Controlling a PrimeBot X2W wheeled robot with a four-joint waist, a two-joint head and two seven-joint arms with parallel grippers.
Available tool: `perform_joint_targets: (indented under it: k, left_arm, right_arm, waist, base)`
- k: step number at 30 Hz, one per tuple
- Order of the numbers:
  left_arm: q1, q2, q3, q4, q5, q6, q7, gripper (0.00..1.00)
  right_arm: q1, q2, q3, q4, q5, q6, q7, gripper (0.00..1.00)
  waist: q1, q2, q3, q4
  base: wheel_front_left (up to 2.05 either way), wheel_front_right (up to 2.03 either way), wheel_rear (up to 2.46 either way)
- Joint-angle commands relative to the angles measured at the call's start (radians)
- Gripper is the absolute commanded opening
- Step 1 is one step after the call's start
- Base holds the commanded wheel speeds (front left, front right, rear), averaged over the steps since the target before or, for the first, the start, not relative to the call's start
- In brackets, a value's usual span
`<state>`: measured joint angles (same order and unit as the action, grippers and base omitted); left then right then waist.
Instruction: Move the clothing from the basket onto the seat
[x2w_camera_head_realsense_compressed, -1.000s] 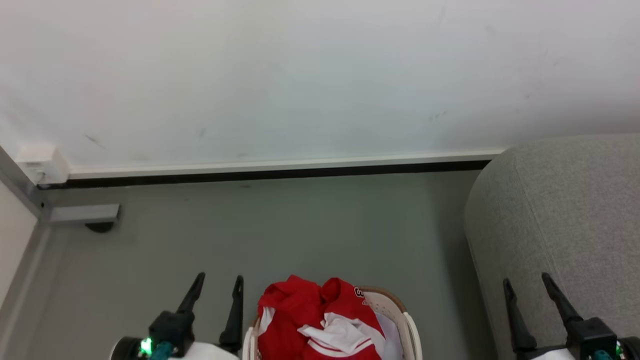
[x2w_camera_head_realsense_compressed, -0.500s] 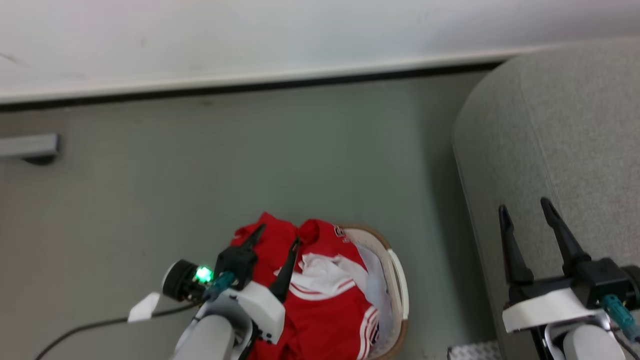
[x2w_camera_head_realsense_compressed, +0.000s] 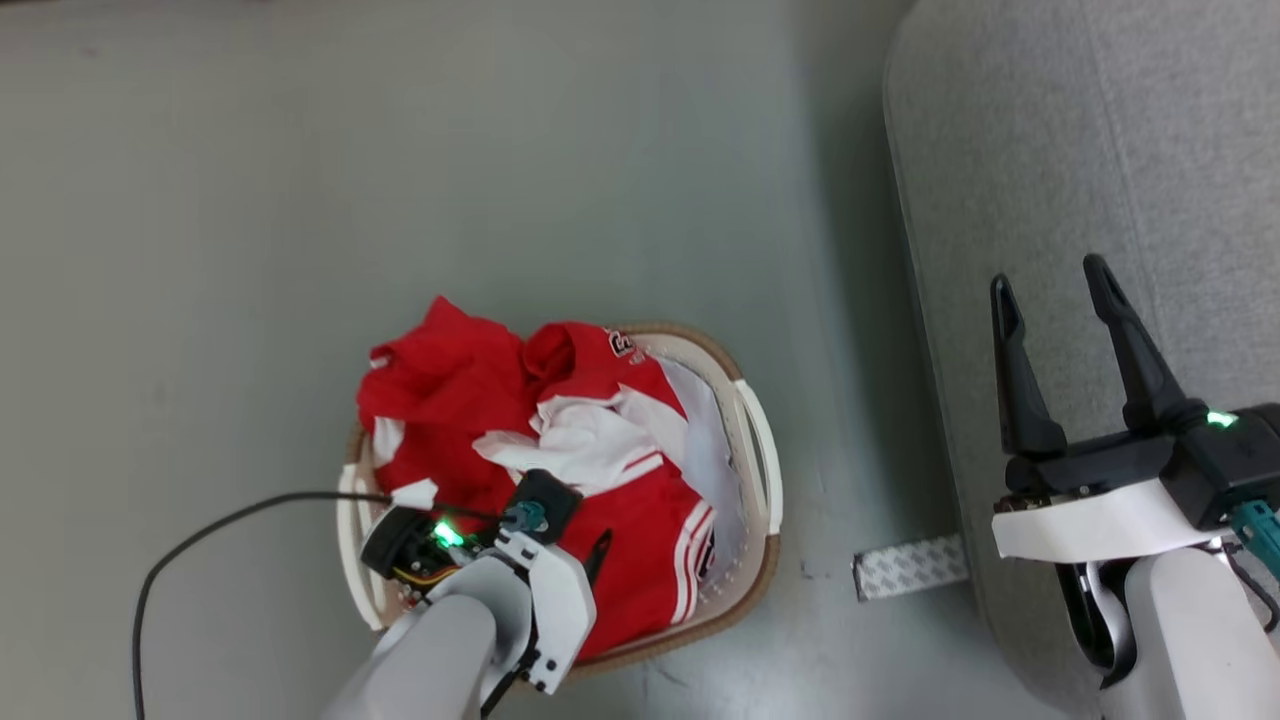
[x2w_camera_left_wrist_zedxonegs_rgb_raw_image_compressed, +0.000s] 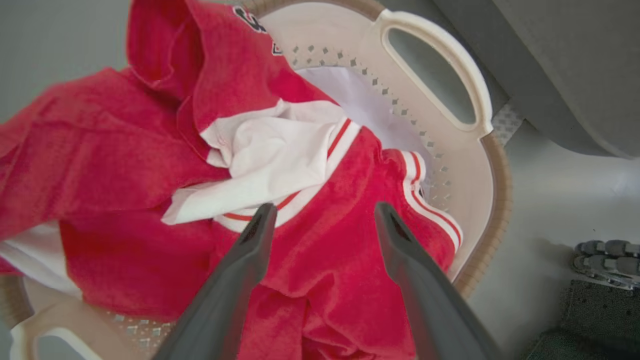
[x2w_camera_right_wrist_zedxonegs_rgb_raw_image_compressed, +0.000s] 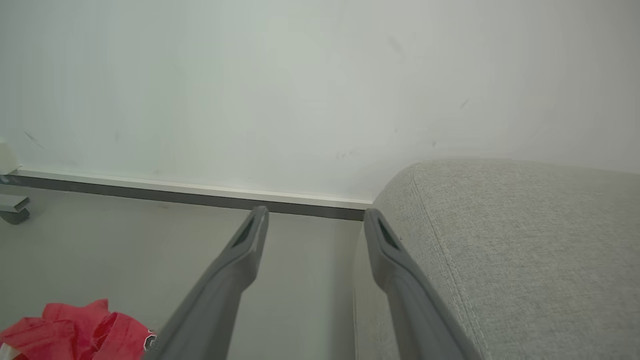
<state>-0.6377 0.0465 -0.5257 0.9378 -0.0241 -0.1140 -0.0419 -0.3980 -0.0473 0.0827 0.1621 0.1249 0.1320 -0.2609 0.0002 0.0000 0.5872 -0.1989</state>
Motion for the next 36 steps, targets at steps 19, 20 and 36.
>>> perform_joint_targets:
  k: [19, 20, 36]
  left_arm:
    - [-0.155, 0.054, -0.066, 0.218, 0.034, 0.002, 0.014, 0.00]
    - [-0.152, 0.051, -0.064, 0.223, 0.027, 0.001, 0.002, 0.00]
    - [0.070, 0.006, -0.009, 0.128, -0.221, -0.016, -0.152, 0.00]
  right_arm:
    - [-0.058, -0.001, 0.011, -0.055, 0.077, -0.002, -0.002, 1.00]
    - [-0.051, -0.001, 0.008, -0.049, 0.076, -0.002, -0.002, 1.00]
    - [0.145, -0.003, -0.089, 0.052, 0.026, -0.002, -0.002, 1.00]
  waist:
    - [-0.0002, 0.0000, 0.195, -0.083]
    - [-0.0002, 0.0000, 0.184, -0.080]
    - [-0.0002, 0.0000, -0.265, 0.067]
  base:
    - [0.00, 0.00, 0.00]
    - [0.00, 0.00, 0.00]
    - [0.00, 0.00, 0.00]
